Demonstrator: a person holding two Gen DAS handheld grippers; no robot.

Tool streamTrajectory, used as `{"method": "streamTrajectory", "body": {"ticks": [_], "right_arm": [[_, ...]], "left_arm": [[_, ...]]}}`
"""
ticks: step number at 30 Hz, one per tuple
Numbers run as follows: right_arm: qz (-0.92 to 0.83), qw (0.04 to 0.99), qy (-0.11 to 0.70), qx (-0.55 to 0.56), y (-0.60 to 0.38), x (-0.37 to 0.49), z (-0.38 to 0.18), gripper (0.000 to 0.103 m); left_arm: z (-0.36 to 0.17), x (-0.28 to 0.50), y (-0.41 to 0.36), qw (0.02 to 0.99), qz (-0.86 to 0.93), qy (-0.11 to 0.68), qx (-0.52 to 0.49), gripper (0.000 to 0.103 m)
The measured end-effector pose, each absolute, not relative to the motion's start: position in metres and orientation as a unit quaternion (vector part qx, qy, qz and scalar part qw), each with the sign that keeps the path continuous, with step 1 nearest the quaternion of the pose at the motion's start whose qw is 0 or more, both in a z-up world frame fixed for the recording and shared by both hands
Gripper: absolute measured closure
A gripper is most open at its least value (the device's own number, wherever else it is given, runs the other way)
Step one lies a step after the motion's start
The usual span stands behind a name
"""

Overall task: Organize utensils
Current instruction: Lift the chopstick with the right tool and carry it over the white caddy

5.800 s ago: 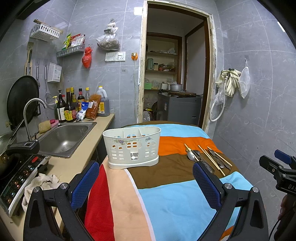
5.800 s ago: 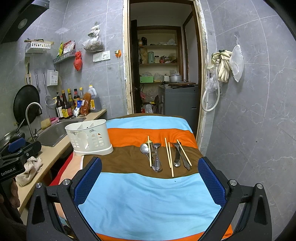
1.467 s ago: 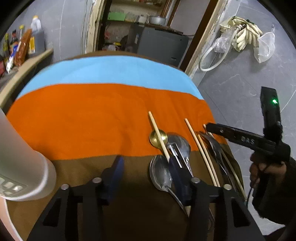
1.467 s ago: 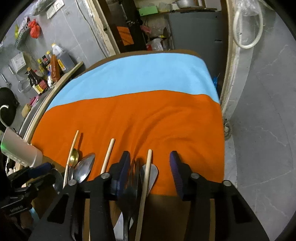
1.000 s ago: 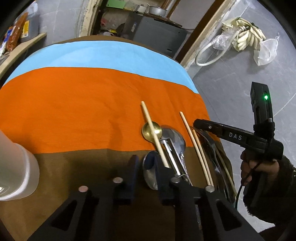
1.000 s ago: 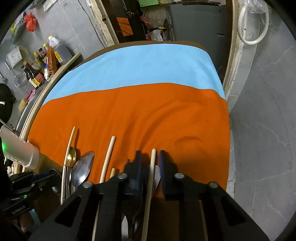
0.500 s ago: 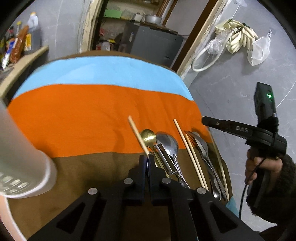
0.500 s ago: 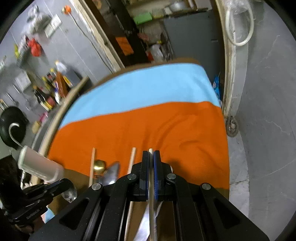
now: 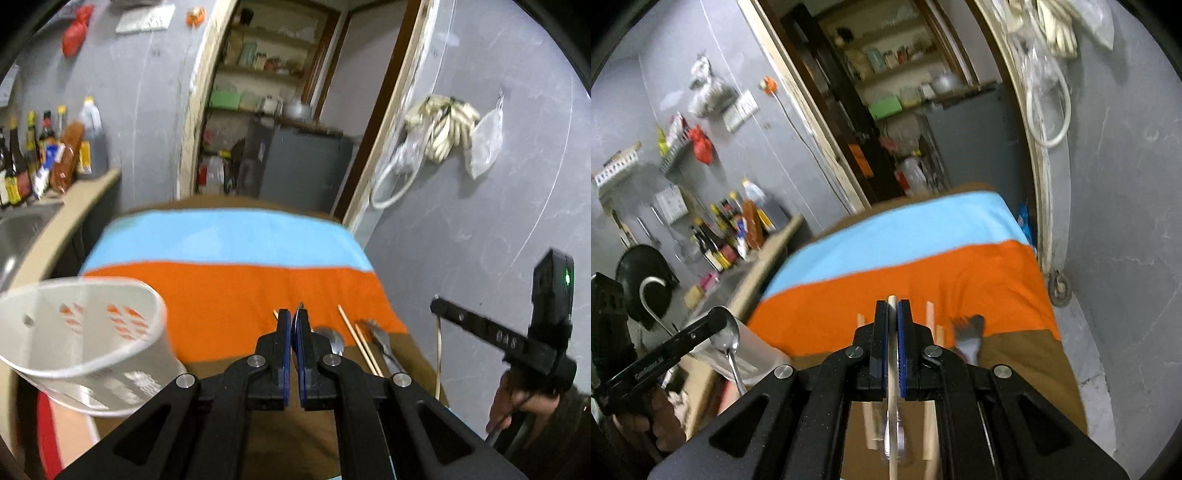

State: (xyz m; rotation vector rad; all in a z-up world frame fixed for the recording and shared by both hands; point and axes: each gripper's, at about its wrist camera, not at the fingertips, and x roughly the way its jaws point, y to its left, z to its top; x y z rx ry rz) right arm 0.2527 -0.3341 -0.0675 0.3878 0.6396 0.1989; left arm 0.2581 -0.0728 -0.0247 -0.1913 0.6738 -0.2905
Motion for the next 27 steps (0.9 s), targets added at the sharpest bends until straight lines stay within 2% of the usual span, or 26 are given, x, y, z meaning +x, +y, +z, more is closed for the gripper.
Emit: {"method": "streamTrajectory", "body": {"ticks": [9,15,21,27], "right_arm": [[0.129,0.95,0.188,0.213,-0.26,0.24,0.006,0.099],[0.137,0.963,0.103,0.209,-0.189,0.252,0.037,0.099],[0.122,0.971,0.053,0.2,-0.128,0.273,0.055,0.099],[0.121,0.976,0.055,0.174,-0.083,0.294,0.04,0.099]], "left_arm": [[0.043,0.244,0.011,0.954,-0.104,0.272,-0.07,0.1],[0.068,0.237,0.077,0.974,-0.03,0.222,-0.044,0.1],[0.068,0.242,0.127,0.981,0.045,0.19,-0.016,0.1],[0.042,0.253,0.141,0.979,0.071,0.191,-0.002,0.1]]}}
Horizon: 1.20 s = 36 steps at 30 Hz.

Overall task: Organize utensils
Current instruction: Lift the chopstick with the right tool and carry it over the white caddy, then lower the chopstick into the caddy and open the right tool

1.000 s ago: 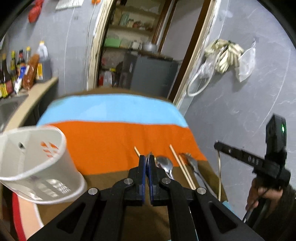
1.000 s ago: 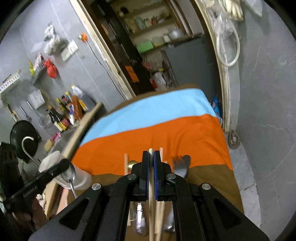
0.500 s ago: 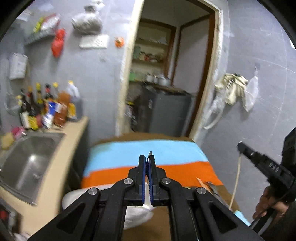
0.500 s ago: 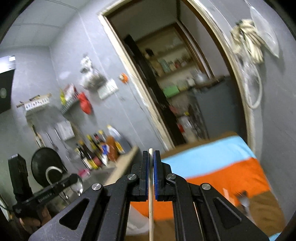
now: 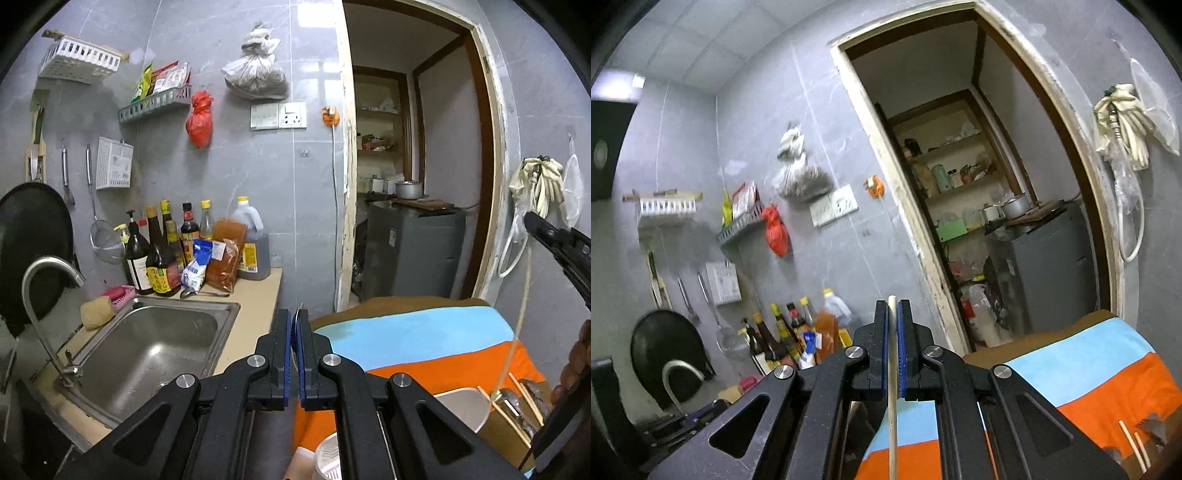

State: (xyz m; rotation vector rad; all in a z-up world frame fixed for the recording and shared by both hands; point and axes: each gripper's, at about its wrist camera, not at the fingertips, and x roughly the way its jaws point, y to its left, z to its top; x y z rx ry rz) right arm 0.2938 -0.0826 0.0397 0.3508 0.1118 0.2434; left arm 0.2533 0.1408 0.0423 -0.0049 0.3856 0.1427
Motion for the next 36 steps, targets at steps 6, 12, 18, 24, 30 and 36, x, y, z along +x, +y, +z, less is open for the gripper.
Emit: {"method": "streamTrajectory", "body": {"ticks": [6,12,18,24,30,36], "right_arm": [[0.127,0.979,0.07,0.143,-0.064,0.304,0.013,0.099],[0.123,0.977,0.093,0.146,-0.069,0.304,-0.008,0.099],[0.117,0.969,0.144,0.162,-0.079,0.301,-0.024,0.096],[0.126,0.961,0.164,0.182,-0.098,0.288,-0.024,0.063],[0.115,0.964,0.157,0.182,-0.128,0.267,-0.01,0.046],[0.098,0.973,0.137,0.155,-0.161,0.247,0.016,0.021]], "left_arm": [[0.016,0.26,0.137,0.979,0.069,0.193,0.002,0.1],[-0.003,0.261,0.132,0.977,0.059,0.203,0.003,0.1],[-0.013,0.264,0.131,0.969,0.03,0.246,-0.012,0.099],[-0.013,0.258,0.137,0.96,-0.009,0.273,-0.067,0.063],[-0.001,0.248,0.141,0.956,-0.01,0.267,-0.123,0.045],[0.017,0.241,0.12,0.958,-0.01,0.25,-0.139,0.027]]}}
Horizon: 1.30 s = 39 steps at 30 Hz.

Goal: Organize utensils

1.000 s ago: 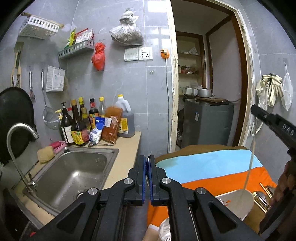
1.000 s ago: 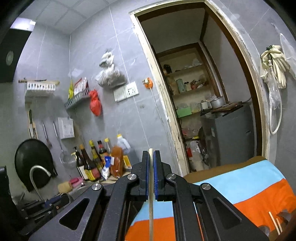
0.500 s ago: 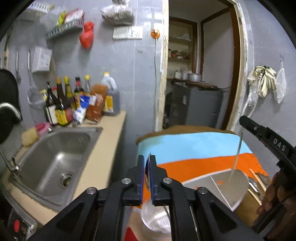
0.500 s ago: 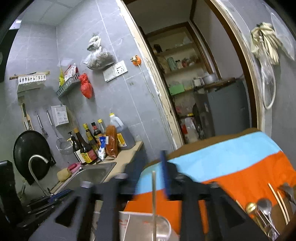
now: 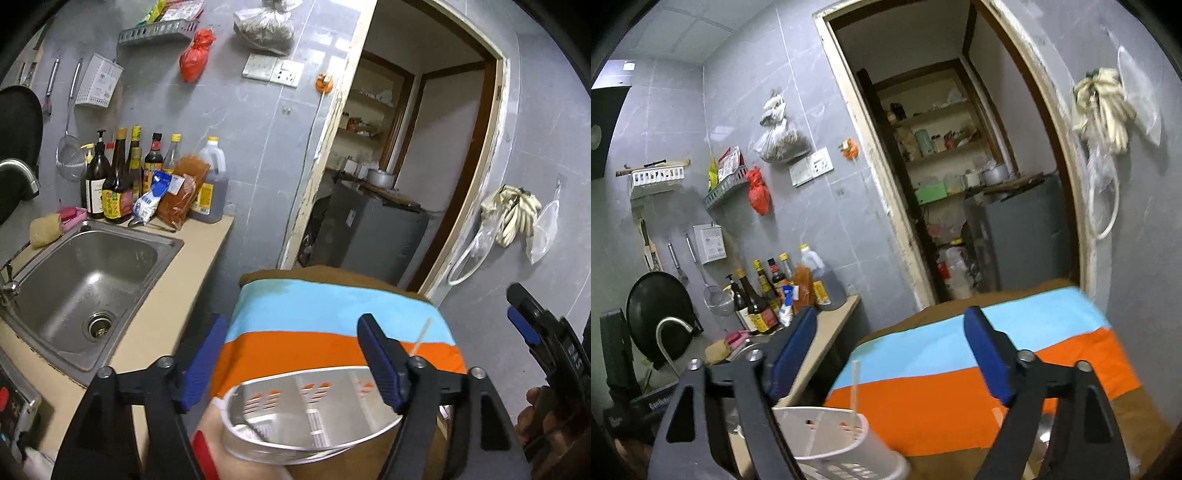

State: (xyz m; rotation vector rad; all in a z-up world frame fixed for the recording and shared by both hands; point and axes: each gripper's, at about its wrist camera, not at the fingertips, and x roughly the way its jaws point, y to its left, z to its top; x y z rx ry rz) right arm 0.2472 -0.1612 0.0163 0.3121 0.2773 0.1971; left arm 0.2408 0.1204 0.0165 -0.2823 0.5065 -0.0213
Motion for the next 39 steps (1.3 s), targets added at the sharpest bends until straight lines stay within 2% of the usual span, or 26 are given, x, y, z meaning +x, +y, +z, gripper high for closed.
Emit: {"method": "streamTrajectory", "body": {"ticks": [1,3,4,6,8,17,25,39], "right_arm": [[0.093,0.976,0.134,0.147,-0.168,0.243,0.02,0.018],[0.082,0.98,0.126,0.132,-0.182,0.236,0.028,0.006],[0.074,0.982,0.12,0.124,-0.191,0.231,0.031,0.005],[0.061,0.986,0.113,0.11,-0.206,0.224,0.038,0.003],[0.05,0.988,0.11,0.098,-0.219,0.22,0.044,0.002],[0.014,0.989,0.131,0.064,-0.287,0.203,0.042,0.002],[-0.015,0.983,0.169,0.072,-0.345,0.21,0.016,0.002],[0.029,0.951,0.293,0.094,-0.381,0.27,-0.092,0.002]], "left_arm": [[0.02,0.239,0.114,0.96,-0.01,0.245,-0.138,0.025],[0.027,0.237,0.101,0.963,-0.012,0.234,-0.131,0.019],[0.03,0.236,0.093,0.965,-0.013,0.229,-0.127,0.017],[0.036,0.233,0.078,0.969,-0.014,0.217,-0.119,0.005],[0.04,0.231,0.058,0.974,-0.014,0.201,-0.107,0.001],[0.034,0.229,-0.027,0.98,-0.045,0.181,-0.072,0.001],[0.007,0.243,-0.088,0.973,-0.074,0.206,-0.07,0.001],[-0.073,0.292,-0.133,0.945,-0.06,0.32,-0.047,0.001]]}}
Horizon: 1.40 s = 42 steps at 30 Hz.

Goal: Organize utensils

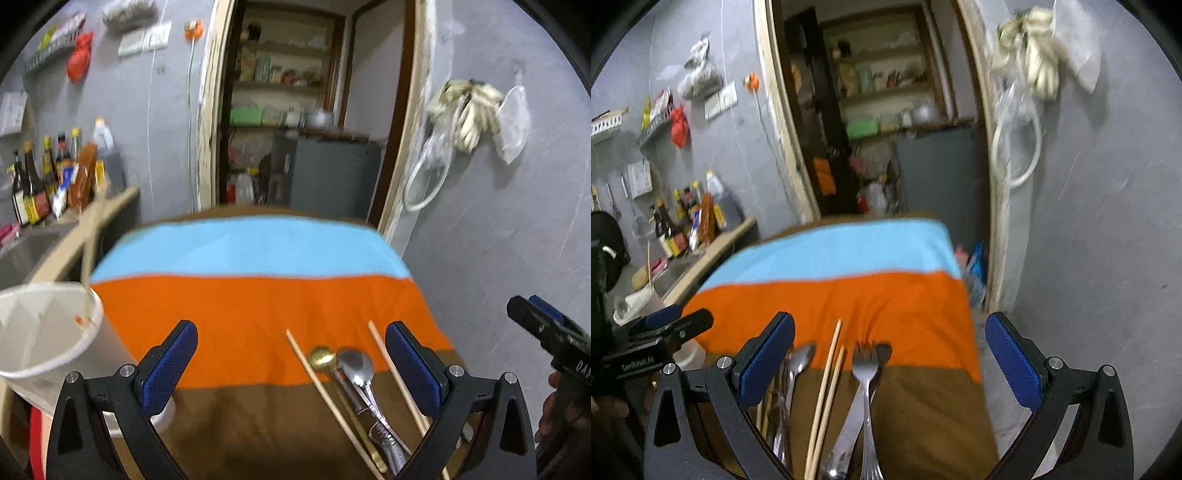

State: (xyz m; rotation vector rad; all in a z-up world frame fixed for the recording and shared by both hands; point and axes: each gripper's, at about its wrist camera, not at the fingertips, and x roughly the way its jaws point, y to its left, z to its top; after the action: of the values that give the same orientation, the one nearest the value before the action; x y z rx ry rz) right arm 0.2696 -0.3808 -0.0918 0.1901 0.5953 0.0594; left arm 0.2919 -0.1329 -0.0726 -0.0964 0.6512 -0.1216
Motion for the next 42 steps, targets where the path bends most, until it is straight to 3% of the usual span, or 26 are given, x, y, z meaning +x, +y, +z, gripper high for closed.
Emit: {"method": "streamTrajectory", "body": {"ticks": [4,15,21,24,30,35,42], "right_arm": [[0.055,0.937,0.33,0.096,-0.375,0.285,-0.123,0.012],[0.103,0.91,0.389,0.099,-0.361,0.308,-0.171,0.048],[0.121,0.896,0.415,0.105,-0.355,0.318,-0.186,0.069],[0.13,0.894,0.417,0.104,-0.355,0.318,-0.188,0.078],[0.148,0.889,0.42,0.107,-0.351,0.317,-0.186,0.081],[0.163,0.884,0.425,0.104,-0.347,0.318,-0.183,0.081],[0.191,0.874,0.433,0.108,-0.337,0.325,-0.178,0.081]], "left_arm": [[-0.092,0.308,-0.13,0.932,-0.058,0.351,-0.066,0.003],[-0.142,0.346,-0.131,0.888,-0.093,0.434,-0.12,0.057],[-0.161,0.36,-0.132,0.862,-0.108,0.469,-0.156,0.078],[-0.163,0.364,-0.132,0.858,-0.11,0.474,-0.164,0.081],[-0.167,0.375,-0.134,0.847,-0.116,0.486,-0.181,0.082],[-0.168,0.384,-0.134,0.841,-0.114,0.497,-0.183,0.093],[-0.168,0.381,-0.132,0.835,-0.112,0.504,-0.189,0.096]]}}
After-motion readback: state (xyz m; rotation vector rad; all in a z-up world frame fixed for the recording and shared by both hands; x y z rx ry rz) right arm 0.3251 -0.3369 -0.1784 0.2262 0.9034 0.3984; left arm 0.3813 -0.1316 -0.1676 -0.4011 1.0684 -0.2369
